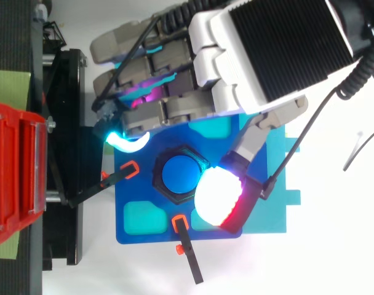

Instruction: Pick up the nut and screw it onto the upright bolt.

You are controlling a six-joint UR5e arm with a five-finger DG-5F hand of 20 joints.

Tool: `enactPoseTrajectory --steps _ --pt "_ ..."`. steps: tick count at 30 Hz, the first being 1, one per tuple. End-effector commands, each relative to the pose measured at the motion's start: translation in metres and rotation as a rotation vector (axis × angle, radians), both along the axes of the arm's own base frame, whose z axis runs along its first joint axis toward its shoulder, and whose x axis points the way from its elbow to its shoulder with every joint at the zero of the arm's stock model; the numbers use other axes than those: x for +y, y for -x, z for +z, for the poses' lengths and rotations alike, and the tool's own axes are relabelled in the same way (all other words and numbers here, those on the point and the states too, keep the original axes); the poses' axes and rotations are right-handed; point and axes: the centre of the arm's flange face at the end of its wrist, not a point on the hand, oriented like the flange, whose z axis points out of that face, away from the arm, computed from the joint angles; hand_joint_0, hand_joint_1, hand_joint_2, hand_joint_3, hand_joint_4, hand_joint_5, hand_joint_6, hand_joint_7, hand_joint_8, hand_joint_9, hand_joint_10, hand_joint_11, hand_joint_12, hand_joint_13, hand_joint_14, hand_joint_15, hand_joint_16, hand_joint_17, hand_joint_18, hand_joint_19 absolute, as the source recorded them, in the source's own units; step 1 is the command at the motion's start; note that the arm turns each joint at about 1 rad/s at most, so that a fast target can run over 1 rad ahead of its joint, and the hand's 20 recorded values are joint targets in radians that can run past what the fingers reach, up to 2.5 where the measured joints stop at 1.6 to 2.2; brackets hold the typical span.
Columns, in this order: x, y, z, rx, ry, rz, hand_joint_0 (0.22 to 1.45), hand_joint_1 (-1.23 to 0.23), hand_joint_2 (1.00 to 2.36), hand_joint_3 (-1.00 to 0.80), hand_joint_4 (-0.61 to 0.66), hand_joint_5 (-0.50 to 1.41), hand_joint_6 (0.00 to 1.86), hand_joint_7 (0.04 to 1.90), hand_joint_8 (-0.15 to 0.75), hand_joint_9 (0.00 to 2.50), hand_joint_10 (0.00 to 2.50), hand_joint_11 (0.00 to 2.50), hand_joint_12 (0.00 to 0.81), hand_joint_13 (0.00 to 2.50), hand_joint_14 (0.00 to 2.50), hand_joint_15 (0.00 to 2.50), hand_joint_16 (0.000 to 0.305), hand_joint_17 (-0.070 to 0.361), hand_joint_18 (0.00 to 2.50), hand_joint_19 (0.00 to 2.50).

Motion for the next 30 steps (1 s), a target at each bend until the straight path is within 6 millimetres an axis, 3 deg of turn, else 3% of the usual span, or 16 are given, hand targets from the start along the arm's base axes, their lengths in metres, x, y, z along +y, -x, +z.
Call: enactPoseTrajectory --steps 1,14,22,30 --pt "0.01 -0.001 -0.002 0.011 -0.005 0.011 0.5 -0.06 1.0 -0.5 0.26 -0.05 0.5 0.81 0.232 0.99 0.0 0.0 0.263 0.56 0.0 0.0 0.031 0.069 0.27 0.02" --pt "0.027 0.001 -0.013 0.051 -0.009 0.026 0.51 -0.07 1.0 -0.5 0.28 -0.03 0.5 0.92 0.243 0.99 0.0 0.0 0.266 0.56 0.0 0.0 0.031 0.069 0.27 0.03" --pt "0.027 0.003 -0.015 0.064 -0.009 0.028 0.51 -0.1 1.0 -0.5 0.28 -0.03 0.5 0.93 0.244 0.98 0.0 0.0 0.264 0.56 0.0 0.0 0.03 0.068 0.27 0.03" --pt "0.024 0.004 -0.016 0.071 -0.007 0.025 0.51 -0.1 1.0 -0.5 0.22 0.0 0.51 1.11 0.253 1.02 0.0 0.0 0.262 0.59 0.0 0.0 0.03 0.067 0.3 0.04"
